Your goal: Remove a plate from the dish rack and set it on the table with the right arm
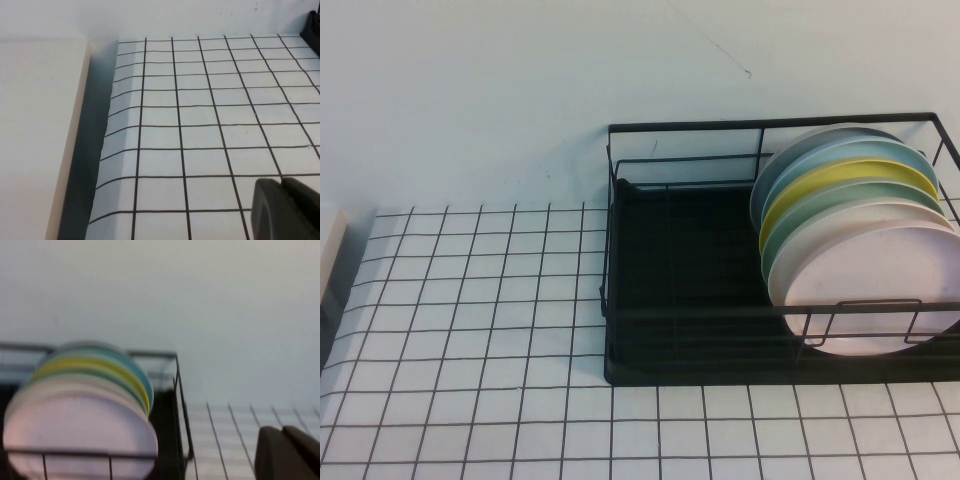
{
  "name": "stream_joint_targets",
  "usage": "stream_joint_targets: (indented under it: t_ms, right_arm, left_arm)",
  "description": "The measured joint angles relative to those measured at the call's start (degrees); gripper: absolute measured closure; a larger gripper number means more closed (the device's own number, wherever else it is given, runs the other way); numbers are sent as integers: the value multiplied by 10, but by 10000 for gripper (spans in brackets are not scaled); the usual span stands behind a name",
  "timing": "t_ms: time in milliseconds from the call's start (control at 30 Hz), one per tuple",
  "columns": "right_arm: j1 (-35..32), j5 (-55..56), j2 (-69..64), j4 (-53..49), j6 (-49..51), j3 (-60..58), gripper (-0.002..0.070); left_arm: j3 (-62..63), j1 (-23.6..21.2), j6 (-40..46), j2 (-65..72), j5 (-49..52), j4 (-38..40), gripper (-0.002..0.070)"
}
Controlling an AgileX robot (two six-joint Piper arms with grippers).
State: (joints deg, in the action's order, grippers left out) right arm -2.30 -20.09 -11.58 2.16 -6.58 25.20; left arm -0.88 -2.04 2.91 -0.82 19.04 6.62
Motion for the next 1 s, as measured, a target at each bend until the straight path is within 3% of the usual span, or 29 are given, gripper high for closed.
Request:
stream_joint_targets:
  t_ms: [167,400,533,600,667,767,833,1000]
  right_arm:
    - [0,-150,-150,21,-133,70,680]
    - [0,-169,-317,163,-424,140,680]
    - [0,-166,-416,324,-622,170,664]
    - [0,-164,-457,397,-713,178,623]
    - [0,-161,-498,461,-798,191,536]
    - [3,-154,-555,487,-878,205,363]
    - [4,-152,-586,491,-905,217,297]
    - [5,-126,-653,494,-949,245,254]
  left_arm:
    - [0,0,0,0,0,0,678]
    - [0,0,0,0,0,0,678]
    - [0,0,0,0,0,0,678]
    - [0,0,0,0,0,0,678]
    - [0,0,0,0,0,0,678]
    - [0,0,0,0,0,0,678]
    - [0,0,0,0,0,0,678]
    - [0,0,0,0,0,0,678]
